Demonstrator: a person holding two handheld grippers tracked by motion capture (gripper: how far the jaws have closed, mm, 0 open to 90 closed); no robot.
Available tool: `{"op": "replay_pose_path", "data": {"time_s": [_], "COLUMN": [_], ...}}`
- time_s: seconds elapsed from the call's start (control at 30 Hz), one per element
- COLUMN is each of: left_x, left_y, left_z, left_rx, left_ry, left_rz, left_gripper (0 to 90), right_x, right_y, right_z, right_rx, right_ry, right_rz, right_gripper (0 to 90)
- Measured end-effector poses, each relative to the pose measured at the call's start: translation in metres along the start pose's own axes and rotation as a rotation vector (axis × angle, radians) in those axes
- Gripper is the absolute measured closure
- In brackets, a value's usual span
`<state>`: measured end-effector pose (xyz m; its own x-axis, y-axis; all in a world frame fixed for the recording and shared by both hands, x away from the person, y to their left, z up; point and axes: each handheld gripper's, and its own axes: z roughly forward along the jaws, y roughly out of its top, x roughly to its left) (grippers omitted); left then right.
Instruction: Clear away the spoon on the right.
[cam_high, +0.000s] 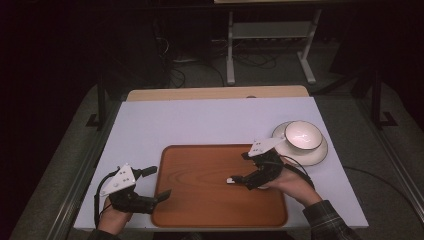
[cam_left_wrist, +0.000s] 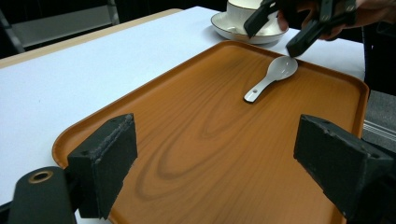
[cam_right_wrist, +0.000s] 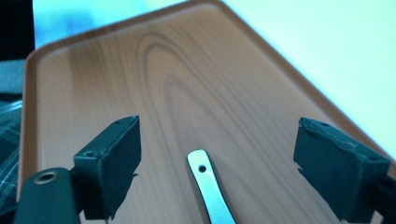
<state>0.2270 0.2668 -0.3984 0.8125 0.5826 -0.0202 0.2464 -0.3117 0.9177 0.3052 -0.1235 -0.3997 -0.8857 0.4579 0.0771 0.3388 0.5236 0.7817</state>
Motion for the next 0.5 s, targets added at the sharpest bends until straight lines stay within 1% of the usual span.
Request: {"op": "replay_pose_path", "data": {"time_s": [0.2,0.37,0.5], "left_x": [0.0,0.001,0.001], "left_y": [0.0,0.0,0.0], "left_z": [0.0,0.001,0.001], "left_rx": [-0.002,-0.003,0.0], "left_ry": [0.001,0.001,0.0], "left_rz": [-0.002,-0.002,-0.002], "left_gripper": [12.8,12.8,12.8], "right_x": [0.0,0.002,0.003], "right_y": [-0.004,-0.011,-0.019], "right_z": [-0.028,-0.049,-0.065], "right_rx": [-0.091,-0.139,-0.188], "right_ry": [-0.026,-0.045,-0.045], "right_rz": [0.005,-0.002,0.01], "right_gripper": [13.5,12.8,12.3]}}
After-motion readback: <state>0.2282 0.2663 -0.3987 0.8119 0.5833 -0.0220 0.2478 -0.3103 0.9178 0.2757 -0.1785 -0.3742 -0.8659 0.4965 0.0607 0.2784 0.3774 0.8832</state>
